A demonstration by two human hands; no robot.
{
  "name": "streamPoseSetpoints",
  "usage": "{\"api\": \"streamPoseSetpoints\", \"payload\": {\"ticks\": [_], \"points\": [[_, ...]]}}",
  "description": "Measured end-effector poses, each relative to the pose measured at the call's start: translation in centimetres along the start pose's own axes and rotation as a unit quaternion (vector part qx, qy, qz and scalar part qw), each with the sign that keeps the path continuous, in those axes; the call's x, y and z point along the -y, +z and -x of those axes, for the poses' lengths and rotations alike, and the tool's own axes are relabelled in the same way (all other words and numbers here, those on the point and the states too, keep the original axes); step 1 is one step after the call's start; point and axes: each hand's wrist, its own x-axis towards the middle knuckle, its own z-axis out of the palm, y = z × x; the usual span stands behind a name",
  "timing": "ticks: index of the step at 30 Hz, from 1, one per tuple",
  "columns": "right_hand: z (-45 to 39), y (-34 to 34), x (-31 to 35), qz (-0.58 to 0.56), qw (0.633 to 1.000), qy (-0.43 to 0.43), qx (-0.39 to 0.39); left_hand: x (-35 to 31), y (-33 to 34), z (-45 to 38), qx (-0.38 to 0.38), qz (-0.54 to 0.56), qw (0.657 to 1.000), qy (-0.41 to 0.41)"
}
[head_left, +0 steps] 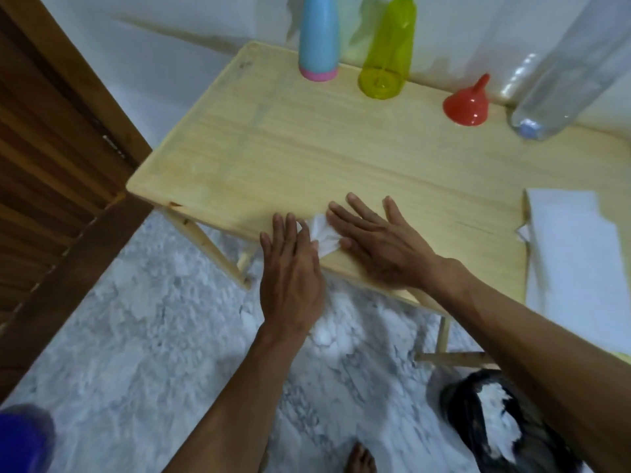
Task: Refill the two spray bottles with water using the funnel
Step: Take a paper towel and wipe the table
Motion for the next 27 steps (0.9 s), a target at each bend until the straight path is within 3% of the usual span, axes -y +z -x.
{"api": "streamPoseSetpoints", "payload": {"ticks": [10, 19, 23, 27], "points": [[11.8, 1.7, -4.8, 0.069, 0.996, 0.051, -0.038, -9.6, 3.6, 4.6, 0.023, 0.008, 0.998, 0.057], [18.6, 3.3, -5.1, 0.164, 0.981, 0.082, -0.060, -13.8, 4.8, 8.0, 0.066, 0.006, 0.993, 0.092], [21.6, 3.1, -3.1, 0.099, 0.986, 0.115, -0.077, -15.1, 2.8, 9.4, 0.119, 0.071, 0.988, 0.075], [24.9, 1.0, 0.6, -0.113, 0.967, 0.213, -0.085, -17.0, -2.2, 11.4, 0.147, 0.160, 0.975, 0.037]]}}
